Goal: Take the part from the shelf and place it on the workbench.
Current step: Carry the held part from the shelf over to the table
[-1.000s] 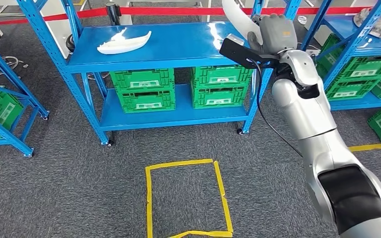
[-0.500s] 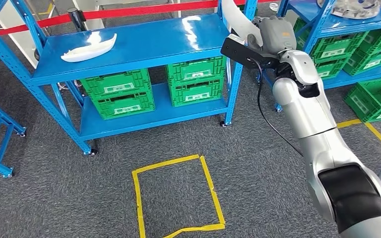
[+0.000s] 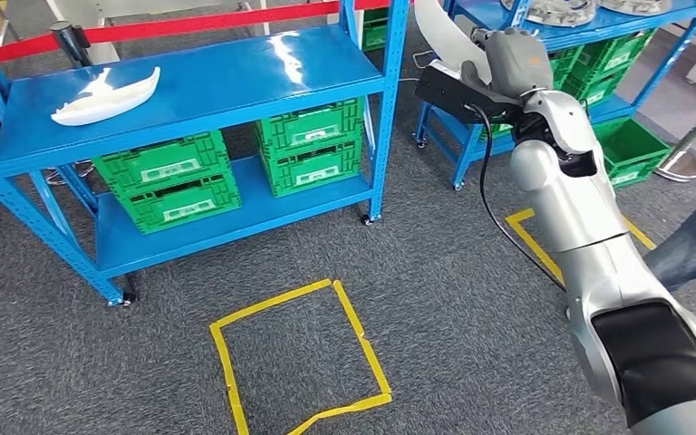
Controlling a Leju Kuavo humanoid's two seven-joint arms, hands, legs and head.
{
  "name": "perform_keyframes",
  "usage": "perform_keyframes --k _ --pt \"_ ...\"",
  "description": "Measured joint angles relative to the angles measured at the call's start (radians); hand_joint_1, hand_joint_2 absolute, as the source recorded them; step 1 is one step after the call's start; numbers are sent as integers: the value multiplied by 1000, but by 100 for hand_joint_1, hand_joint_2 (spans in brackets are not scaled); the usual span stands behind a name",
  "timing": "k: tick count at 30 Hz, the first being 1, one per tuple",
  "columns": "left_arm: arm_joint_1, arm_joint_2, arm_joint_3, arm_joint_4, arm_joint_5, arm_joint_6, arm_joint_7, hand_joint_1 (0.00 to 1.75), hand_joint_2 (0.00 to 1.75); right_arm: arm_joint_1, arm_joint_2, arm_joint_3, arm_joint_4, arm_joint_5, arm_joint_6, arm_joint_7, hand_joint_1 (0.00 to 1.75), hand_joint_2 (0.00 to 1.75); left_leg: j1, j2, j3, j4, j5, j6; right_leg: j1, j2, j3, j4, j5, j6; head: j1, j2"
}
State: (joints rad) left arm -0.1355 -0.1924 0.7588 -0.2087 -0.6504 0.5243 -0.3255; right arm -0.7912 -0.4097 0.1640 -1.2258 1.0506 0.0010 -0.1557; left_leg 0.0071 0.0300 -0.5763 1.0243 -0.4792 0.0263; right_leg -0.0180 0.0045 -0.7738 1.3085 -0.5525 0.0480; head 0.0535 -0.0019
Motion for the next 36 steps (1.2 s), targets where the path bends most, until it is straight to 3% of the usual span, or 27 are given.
perform_keyframes --k 1,2,4,5,6,8,10,12,14,15,16,17,19,21,23,24,26,28,30,31,32,34,36 --pt "-1 0 0 0 0 -1 0 0 175 0 0 0 1 1 0 1 175 175 0 13 -1 2 -1 0 0 -3 18 -25 18 -1 0 0" --pt "-2 0 0 0 1 -1 0 0 175 -3 0 1 2 2 -1 2 175 175 0 26 -1 4 -3 -1 1 -13 54 -84 46 -3 0 0" --pt "-4 0 0 -1 2 -4 -2 0 175 -12 0 1 2 2 -2 6 175 175 -5 48 -1 9 -8 -7 7 -60 131 -222 89 -12 0 0" --pt "-6 0 0 -1 3 -5 -4 0 175 -16 0 1 1 2 -3 8 175 175 -8 58 0 11 -10 -12 11 -76 152 -263 97 -19 -1 0" --pt "-7 0 0 -2 4 -8 -7 0 175 -19 -1 1 -1 1 -3 10 175 175 -11 67 1 11 -12 -17 15 -82 158 -280 98 -26 -1 0" --pt "-9 0 0 -4 9 -13 -14 0 175 -19 -6 2 -9 -4 2 14 175 175 -13 85 4 10 -15 -27 14 -58 154 -281 102 -38 -1 0" --pt "-13 2 0 -5 14 -18 -20 0 175 -18 -13 1 -24 -13 8 17 175 175 -10 52 -4 32 -35 -38 7 -38 153 -285 109 -49 -1 0" --pt "-14 5 0 -5 18 -21 -23 0 175 -17 -17 2 -38 -20 11 19 175 175 -6 -7 -47 133 -94 -47 2 -17 152 -288 112 -58 -2 0" --pt "-13 6 0 -5 21 -21 -23 0 175 -13 -16 2 -45 -22 13 19 175 175 -5 -27 -106 265 -149 -49 2 9 150 -287 114 -61 -2 0" --pt "-13 6 0 -5 21 -21 -23 0 175 -11 -16 3 -47 -22 13 20 175 175 -5 -28 -122 296 -153 -49 2 23 149 -286 114 -61 -2 0" --pt "-13 7 0 -5 22 -21 -23 0 175 -10 -16 3 -48 -22 14 20 175 175 -4 -29 -117 285 -135 -48 2 37 148 -285 115 -60 -2 0" --pt "-13 8 0 -5 22 -21 -23 0 175 -10 -17 3 -50 -23 14 20 175 175 -3 -34 -93 235 -101 -46 1 51 148 -284 116 -59 -2 0" --pt "-14 9 0 -5 23 -21 -23 0 175 -10 -18 3 -58 -28 13 20 175 175 1 -73 -27 91 -38 -41 1 78 146 -280 117 -52 -1 0" --pt "-15 10 0 -5 27 -21 -23 0 175 -11 -19 3 -66 -38 11 21 175 175 3 -104 8 18 -22 -36 -1 102 138 -279 122 -40 -1 0" --pt "-16 10 0 -5 33 -21 -23 0 175 -8 -22 3 -75 -46 8 24 175 175 0 -91 12 12 -20 -27 -6 123 130 -284 131 -24 -1 0" --pt "-18 10 1 -5 38 -21 -23 0 175 -2 -27 3 -83 -50 6 26 175 175 0 -79 13 8 -16 -20 -7 115 127 -283 131 -18 0 0" --pt "-20 10 2 -5 53 -21 -23 0 175 8 -35 2 -105 -55 1 32 175 175 2 -56 14 -1 -8 -6 -4 64 104 -241 104 -9 5 0" --pt "-18 10 8 -5 69 -20 -23 0 175 20 -38 2 -125 -58 -2 35 175 175 1 -32 13 -4 -6 -1 -1 13 50 -124 43 -4 9 0" --pt "-12 12 17 -5 80 -18 -21 0 175 39 -39 2 -137 -61 -3 36 175 175 0 -5 12 -3 -8 1 -3 3 5 -23 8 0 9 0" --pt "-10 12 21 -4 83 -17 -20 0 175 49 -41 2 -143 -64 -3 37 175 175 0 9 12 -1 -9 1 -3 0 7 -20 16 0 10 0" --pt "-8 13 24 -4 84 -15 -17 0 175 57 -44 1 -149 -67 -5 35 175 175 0 22 12 0 -11 -1 -4 -6 29 -57 38 0 10 0" --pt "-7 13 28 -4 85 -11 -12 0 175 70 -53 -3 -167 -76 -10 30 175 175 -2 45 12 6 -18 -7 0 -39 106 -191 89 -5 9 0" --pt "-6 15 31 -4 87 -7 -9 0 175 87 -62 -13 -184 -84 -20 24 175 175 -7 63 15 9 -26 -18 7 -63 149 -272 107 -16 9 0"
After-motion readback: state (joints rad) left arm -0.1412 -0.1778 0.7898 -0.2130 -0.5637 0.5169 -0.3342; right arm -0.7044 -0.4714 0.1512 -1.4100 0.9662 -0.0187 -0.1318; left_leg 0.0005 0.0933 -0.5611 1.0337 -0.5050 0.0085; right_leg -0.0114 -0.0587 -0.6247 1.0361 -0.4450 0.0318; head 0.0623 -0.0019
